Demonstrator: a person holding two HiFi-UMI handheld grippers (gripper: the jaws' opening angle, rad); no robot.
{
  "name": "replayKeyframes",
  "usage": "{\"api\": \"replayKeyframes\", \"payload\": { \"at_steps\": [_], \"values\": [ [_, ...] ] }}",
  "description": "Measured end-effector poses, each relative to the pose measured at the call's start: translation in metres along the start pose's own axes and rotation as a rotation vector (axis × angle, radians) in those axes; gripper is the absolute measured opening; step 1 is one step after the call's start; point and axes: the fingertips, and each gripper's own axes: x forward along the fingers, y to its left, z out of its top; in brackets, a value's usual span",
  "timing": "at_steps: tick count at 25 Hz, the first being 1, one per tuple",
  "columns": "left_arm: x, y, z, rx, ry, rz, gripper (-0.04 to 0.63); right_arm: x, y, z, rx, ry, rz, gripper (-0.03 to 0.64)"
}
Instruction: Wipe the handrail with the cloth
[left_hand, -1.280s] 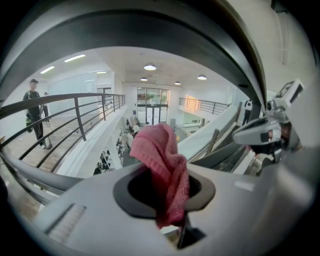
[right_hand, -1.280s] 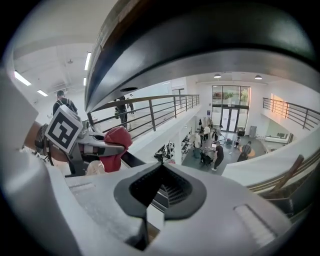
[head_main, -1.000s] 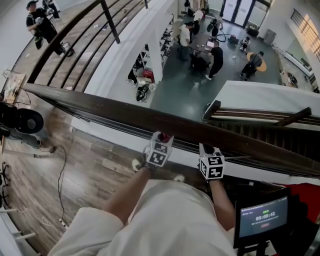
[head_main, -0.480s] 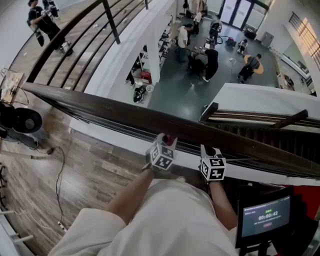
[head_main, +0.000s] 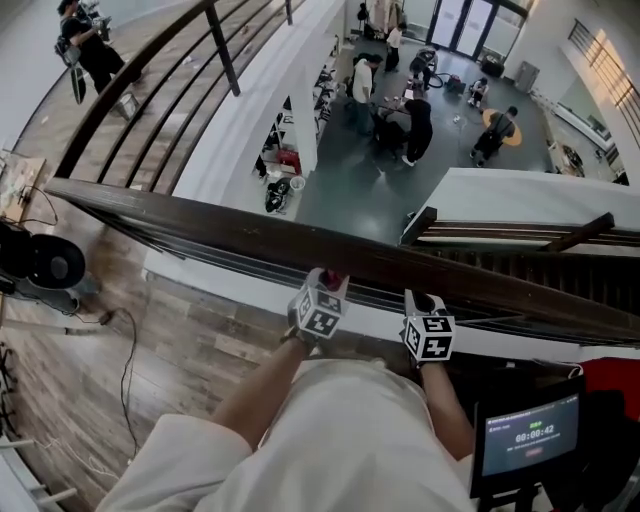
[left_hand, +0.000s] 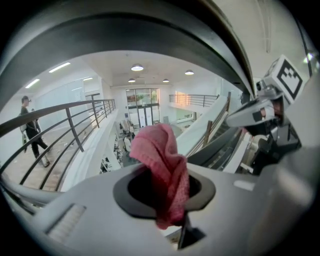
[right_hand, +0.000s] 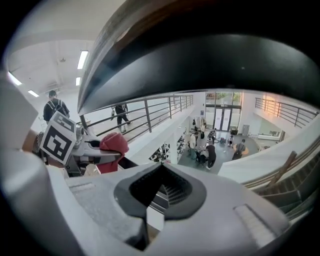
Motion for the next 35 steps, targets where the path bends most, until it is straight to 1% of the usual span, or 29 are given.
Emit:
{"api": "replayKeyframes", "payload": {
  "at_steps": [3, 7, 12, 20, 25, 27, 31, 35],
  "values": [
    [-0.005, 0.012, -0.009, -0.001, 0.002, 0.006, 0.089, 0.005, 0.008, -0.002, 0.008, -0.004, -0.02, 0.003],
    [-0.009, 0.023, -0.012, 0.001, -0.001, -0.004, 0.089, 0.009, 0.018, 0.004, 0.018, -0.02, -0.036, 0.003],
    [-0.017, 0.041, -0.018, -0.013, -0.001, -0.006, 0.089, 0.012, 0.032, 0.007, 0.024, -0.021, -0.05, 0.003],
    [-0.03, 0.075, -0.027, -0.065, -0.006, 0.019, 0.089, 0.017, 0.046, 0.004, 0.025, -0.003, -0.057, 0.003],
    [-0.039, 0.1, -0.031, -0.104, -0.014, 0.05, 0.089, 0.022, 0.053, 0.01, -0.002, 0.005, -0.045, 0.003],
    [-0.043, 0.111, -0.034, -0.118, -0.016, 0.063, 0.089, 0.023, 0.051, 0.014, 0.002, -0.003, -0.055, 0.003],
    [-0.047, 0.121, -0.033, -0.138, -0.02, 0.086, 0.089, 0.02, 0.031, 0.022, 0.025, -0.011, -0.095, 0.003],
    [-0.055, 0.141, -0.037, -0.156, -0.022, 0.125, 0.089, 0.017, 0.027, 0.021, 0.018, -0.008, -0.105, 0.003]
  ]
}}
